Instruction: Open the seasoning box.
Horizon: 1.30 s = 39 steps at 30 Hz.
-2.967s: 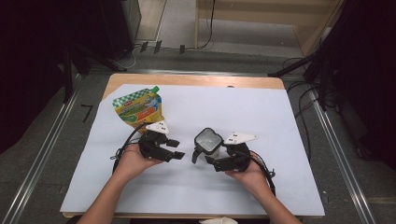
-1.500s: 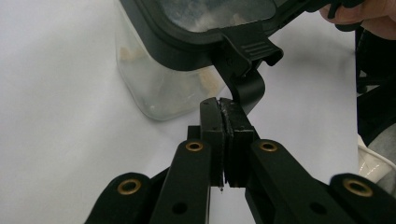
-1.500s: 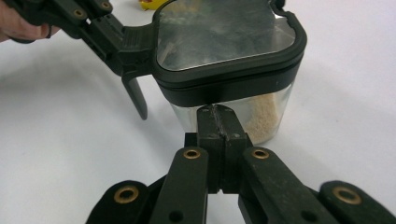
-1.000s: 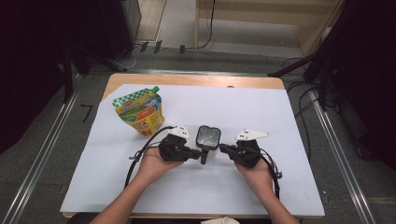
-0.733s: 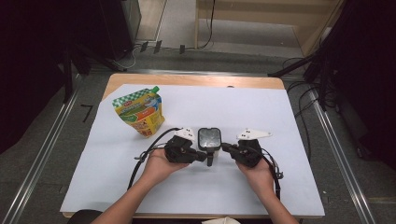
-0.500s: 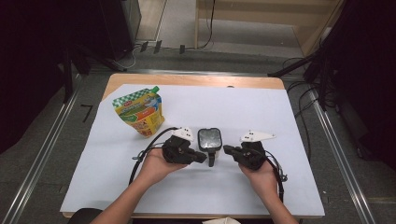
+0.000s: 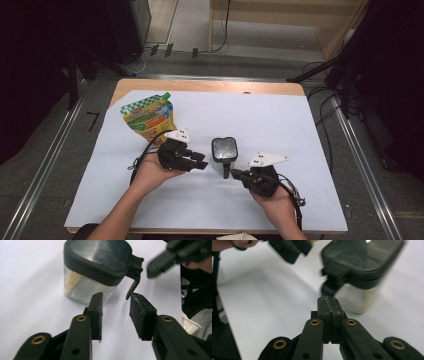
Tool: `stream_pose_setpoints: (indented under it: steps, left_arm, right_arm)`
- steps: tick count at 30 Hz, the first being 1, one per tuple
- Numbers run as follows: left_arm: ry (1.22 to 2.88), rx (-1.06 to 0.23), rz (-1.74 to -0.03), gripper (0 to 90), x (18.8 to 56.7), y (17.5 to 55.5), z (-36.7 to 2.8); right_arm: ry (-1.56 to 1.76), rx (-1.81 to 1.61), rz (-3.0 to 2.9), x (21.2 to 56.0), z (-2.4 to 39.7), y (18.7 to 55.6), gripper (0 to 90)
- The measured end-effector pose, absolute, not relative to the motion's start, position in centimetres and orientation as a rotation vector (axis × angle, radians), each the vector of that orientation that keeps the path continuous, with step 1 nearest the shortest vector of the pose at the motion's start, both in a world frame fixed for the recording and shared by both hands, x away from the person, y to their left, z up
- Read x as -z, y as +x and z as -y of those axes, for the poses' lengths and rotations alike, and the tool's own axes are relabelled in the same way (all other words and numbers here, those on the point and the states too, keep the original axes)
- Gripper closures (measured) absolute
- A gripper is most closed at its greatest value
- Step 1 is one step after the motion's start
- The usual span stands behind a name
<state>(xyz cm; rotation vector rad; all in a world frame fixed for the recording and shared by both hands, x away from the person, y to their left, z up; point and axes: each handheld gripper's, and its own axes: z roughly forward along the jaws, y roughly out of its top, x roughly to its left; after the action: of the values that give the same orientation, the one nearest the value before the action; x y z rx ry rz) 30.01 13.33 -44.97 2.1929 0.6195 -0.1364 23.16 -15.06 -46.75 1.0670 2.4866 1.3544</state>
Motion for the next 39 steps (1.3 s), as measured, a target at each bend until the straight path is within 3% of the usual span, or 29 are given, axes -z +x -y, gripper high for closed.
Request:
stream_pose_setpoints:
  steps: [4,18,39]
  left_arm:
    - [2.189,0.136,-0.639,56.9,45.2,30.4,-13.8]
    - [2.187,0.111,-0.63,52.3,45.3,30.5,-14.1]
    - [2.191,0.112,-0.645,50.9,45.4,30.6,-14.1]
  right_arm:
    - [1.031,-1.357,-2.502,47.3,13.6,22.5,90.0]
    - [1.075,-1.32,-2.513,49.1,11.3,23.5,90.0]
    - [1.088,-1.306,-2.482,48.8,13.6,23.8,90.0]
